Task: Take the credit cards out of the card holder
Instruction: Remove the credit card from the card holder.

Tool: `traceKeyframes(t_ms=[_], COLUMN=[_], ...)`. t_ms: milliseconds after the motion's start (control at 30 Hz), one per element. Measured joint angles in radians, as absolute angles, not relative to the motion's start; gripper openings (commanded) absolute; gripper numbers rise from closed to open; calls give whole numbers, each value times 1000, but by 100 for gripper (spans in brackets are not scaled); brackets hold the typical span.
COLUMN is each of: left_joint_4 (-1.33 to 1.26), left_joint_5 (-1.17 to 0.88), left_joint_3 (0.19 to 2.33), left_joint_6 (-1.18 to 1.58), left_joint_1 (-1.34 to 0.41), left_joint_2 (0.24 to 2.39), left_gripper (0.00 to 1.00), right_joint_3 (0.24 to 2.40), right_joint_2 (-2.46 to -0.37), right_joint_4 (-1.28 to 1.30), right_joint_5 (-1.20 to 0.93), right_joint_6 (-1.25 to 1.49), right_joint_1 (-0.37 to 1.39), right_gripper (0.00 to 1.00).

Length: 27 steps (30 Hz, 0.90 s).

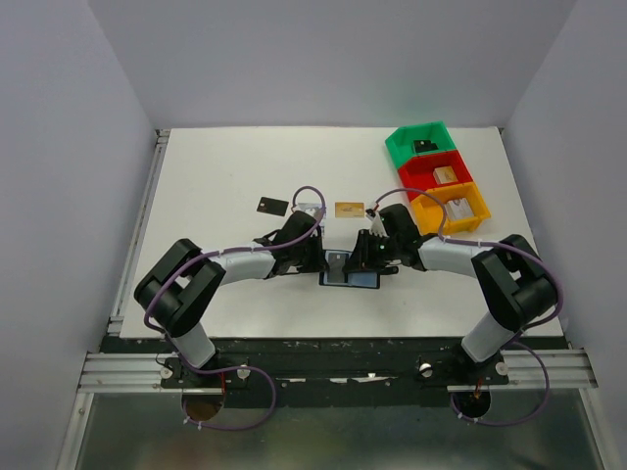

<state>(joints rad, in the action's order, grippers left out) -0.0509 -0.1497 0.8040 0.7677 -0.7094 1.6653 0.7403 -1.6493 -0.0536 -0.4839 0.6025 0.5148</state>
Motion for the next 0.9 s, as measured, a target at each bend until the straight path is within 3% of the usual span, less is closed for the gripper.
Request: traceKeyframes(t_ms=[433,667,900], left_joint_4=[-51,-41,-12], left_joint_5=[-146,-146,-146], left_joint_3=[804,804,804], left_joint_6=[776,775,775], left_joint_1=[-711,-711,-714], left_joint_2=[1665,1657,1608], left_gripper=[0,19,20], right_joint_3=[738,738,738], right_joint_2=[-1657,-1666,-1666], right_joint_4=[-54,-58,-58], right_joint_5=[-484,-484,-484], right_joint_6=[603,603,603], right_joint_1=[502,502,502], right_gripper=[35,35,35])
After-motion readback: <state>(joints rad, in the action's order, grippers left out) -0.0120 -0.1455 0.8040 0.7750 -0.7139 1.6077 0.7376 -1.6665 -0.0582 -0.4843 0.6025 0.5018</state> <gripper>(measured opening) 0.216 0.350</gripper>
